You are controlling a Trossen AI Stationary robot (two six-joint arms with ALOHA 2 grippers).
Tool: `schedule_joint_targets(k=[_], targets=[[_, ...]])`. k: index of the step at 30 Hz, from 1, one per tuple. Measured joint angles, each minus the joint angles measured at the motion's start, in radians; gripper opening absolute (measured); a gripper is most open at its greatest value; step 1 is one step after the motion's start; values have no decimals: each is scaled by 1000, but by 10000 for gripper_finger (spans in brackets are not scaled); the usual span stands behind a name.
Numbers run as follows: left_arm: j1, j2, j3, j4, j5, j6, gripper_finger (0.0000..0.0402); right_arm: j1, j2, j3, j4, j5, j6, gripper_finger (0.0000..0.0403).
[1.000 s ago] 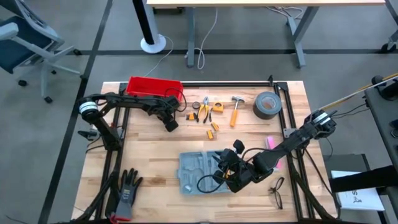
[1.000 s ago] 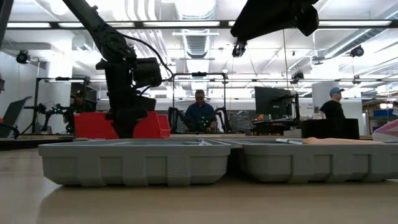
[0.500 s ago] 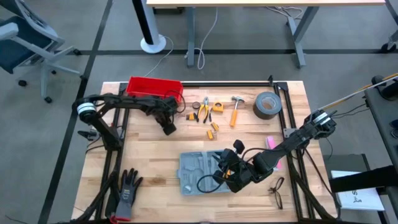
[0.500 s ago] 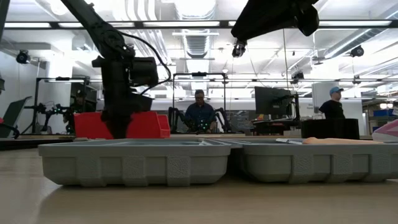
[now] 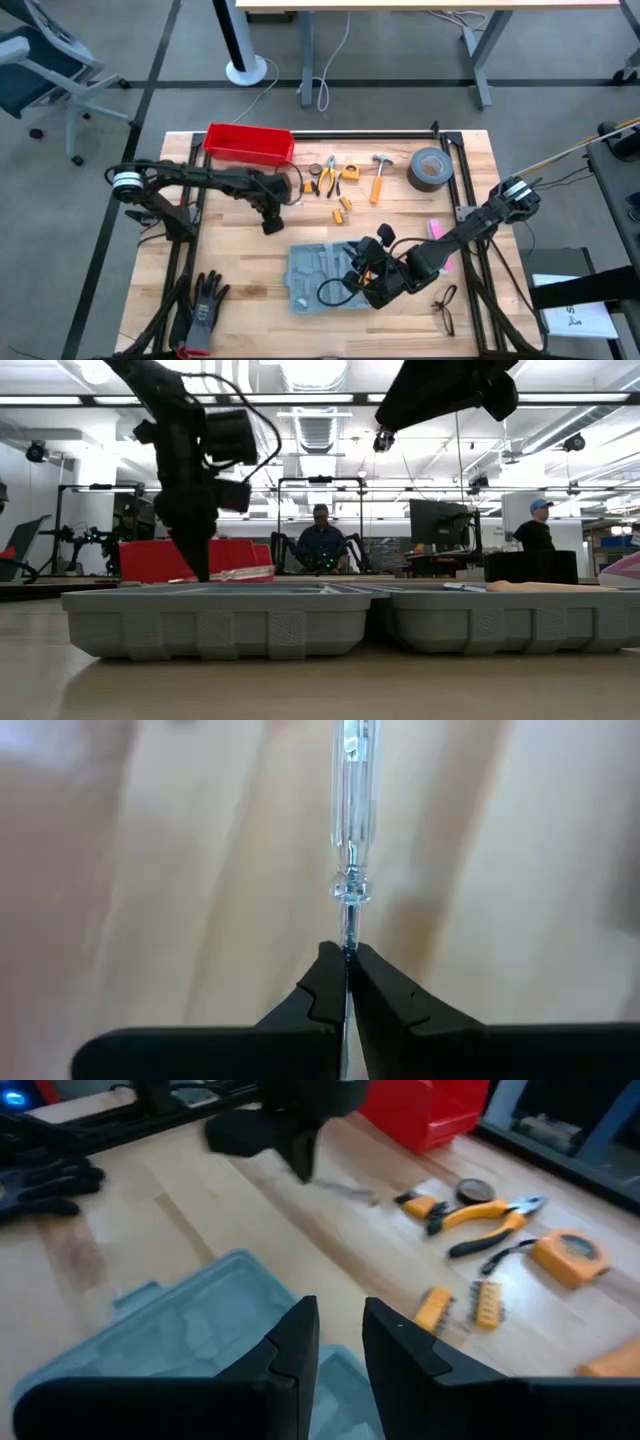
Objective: Prefit tool cases
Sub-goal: Put the voltage tester screwdriver into the gray toolbox
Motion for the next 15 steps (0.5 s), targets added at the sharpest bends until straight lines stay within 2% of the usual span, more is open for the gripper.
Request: schedule_joint_targets(k=[10,15], targets=[[-199,-3,93,91,-36,71,5,1,-50,0,-155,28,213,51],[-268,-3,136,150,-41,142,5,8,-95,0,-283,88,352,61]])
